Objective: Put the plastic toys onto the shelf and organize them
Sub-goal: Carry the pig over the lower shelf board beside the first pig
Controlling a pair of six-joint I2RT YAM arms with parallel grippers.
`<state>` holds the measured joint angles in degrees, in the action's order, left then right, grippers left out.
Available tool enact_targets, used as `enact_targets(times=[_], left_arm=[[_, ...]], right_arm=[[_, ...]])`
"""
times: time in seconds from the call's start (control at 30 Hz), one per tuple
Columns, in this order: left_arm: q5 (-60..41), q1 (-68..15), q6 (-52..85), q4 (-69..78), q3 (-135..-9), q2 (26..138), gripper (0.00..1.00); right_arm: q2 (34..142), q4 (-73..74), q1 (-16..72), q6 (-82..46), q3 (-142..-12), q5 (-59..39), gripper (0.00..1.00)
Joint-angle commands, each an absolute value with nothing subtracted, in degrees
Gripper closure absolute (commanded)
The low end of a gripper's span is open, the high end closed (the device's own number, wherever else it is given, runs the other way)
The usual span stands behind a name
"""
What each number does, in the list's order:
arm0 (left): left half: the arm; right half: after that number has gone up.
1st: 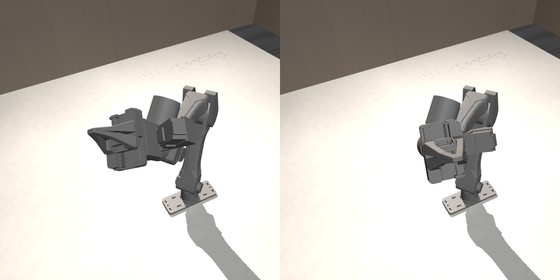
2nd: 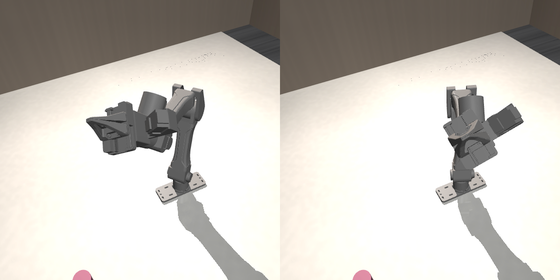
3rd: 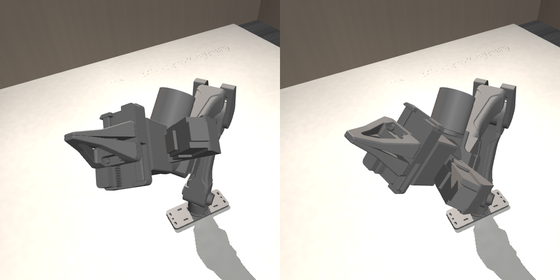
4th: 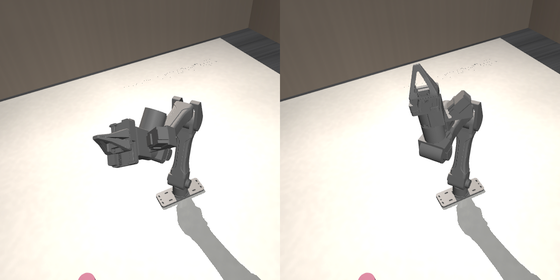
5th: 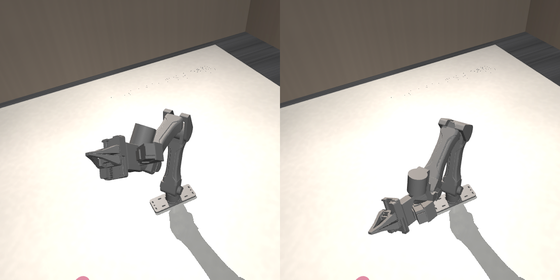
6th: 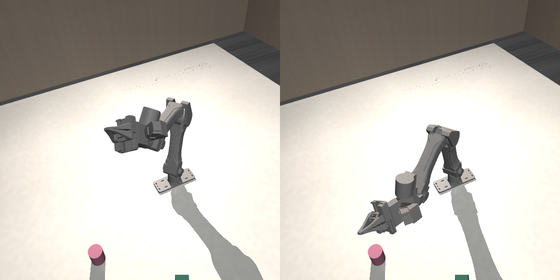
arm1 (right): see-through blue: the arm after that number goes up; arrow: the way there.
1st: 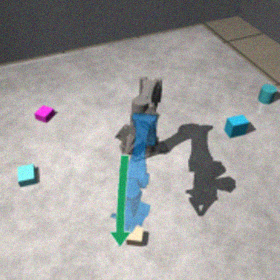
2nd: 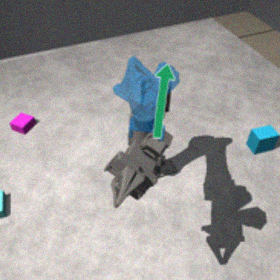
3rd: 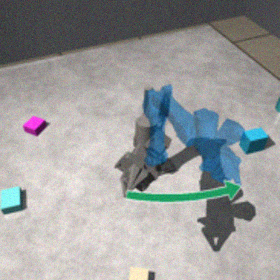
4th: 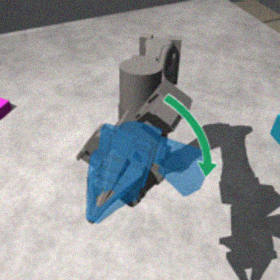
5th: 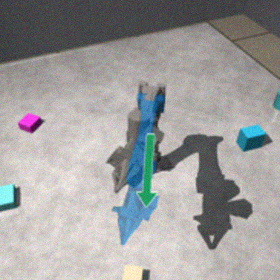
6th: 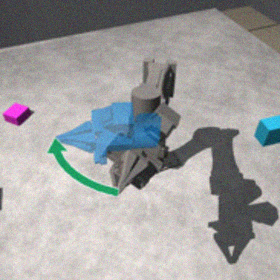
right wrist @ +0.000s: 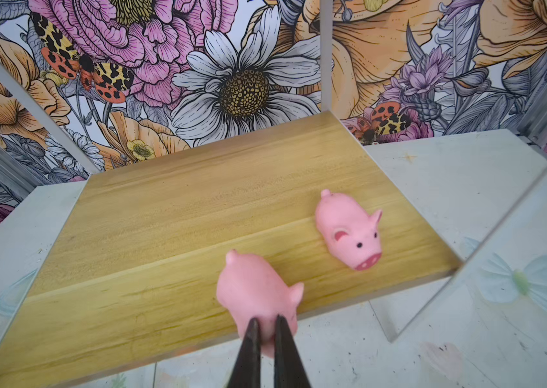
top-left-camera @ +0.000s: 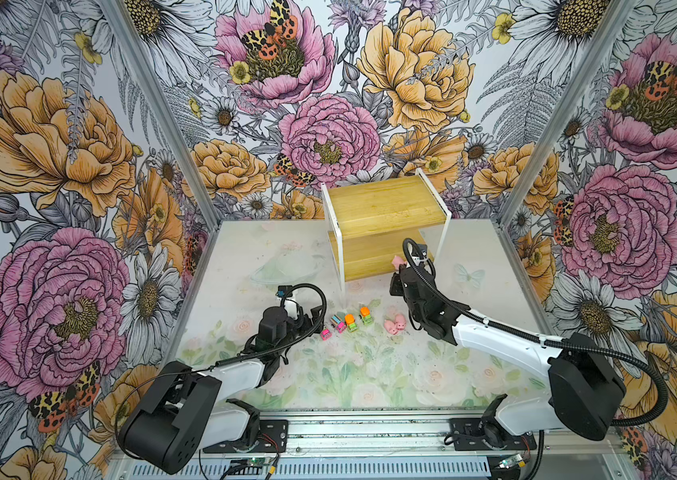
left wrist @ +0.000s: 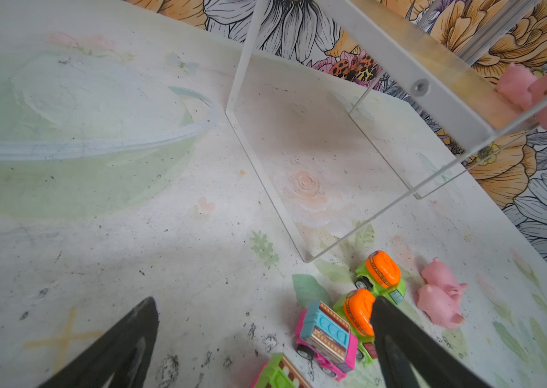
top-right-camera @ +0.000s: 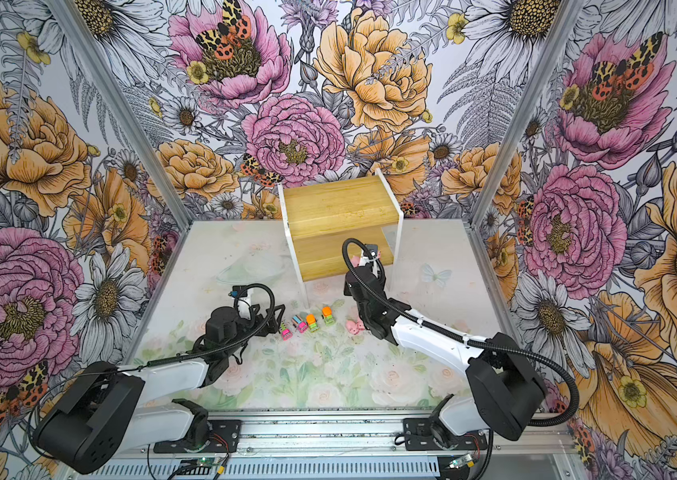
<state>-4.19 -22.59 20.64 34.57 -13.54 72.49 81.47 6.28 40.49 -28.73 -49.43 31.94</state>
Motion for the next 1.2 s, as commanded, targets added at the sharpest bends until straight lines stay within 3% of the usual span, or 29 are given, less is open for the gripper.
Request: enact_targets(times=[0.0, 1.17], left_arm=[[-5.65, -22.06, 20.31, 37.17, -12.92, 73.19, 0.01], [-6.79, -21.27, 20.74, 39.07, -12.57, 74.18, 0.01]], right_arm=[[82.08, 7.65, 40.96, -29.36, -51.46, 33.85, 0.91], [87.65, 5.62, 41.9, -31.64, -54.6, 38.37, 0.91]])
